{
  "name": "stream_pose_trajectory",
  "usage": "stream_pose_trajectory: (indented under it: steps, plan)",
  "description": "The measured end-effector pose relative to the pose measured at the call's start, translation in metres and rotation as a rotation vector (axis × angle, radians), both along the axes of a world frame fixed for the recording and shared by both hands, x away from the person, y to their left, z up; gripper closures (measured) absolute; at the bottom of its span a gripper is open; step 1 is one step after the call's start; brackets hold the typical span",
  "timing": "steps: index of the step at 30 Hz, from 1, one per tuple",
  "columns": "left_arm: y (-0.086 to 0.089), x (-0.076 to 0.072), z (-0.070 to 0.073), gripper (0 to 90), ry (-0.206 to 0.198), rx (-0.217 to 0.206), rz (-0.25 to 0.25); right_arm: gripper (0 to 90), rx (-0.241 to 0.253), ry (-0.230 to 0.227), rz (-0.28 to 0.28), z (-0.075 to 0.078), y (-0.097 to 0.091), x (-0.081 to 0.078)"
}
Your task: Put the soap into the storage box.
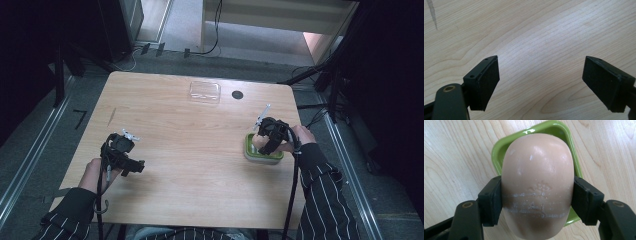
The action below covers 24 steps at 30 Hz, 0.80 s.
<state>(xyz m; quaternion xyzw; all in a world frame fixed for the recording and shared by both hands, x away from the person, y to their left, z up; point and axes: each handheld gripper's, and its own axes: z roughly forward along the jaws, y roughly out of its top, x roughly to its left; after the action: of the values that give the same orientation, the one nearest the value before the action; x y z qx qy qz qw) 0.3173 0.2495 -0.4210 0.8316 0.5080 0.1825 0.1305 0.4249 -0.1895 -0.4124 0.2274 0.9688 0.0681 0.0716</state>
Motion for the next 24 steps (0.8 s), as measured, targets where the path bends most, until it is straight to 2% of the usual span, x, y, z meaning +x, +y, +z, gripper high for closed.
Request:
stream_pose_trajectory:
  steps: [13, 24]
  plan:
    - [0.0, 0.0001, -0.0002, 14.7, 0.0, 0.002, 0.0, 33.2, -0.022, -0.027, 0.028, -0.0015, 0.0005, 0.0061]
    - [0.0006, 0.0, 0.0, 14.7, 0.0, 0.002, 0.002, 33.2, -0.013, -0.018, 0.048, -0.0093, -0.0012, 0.0088]
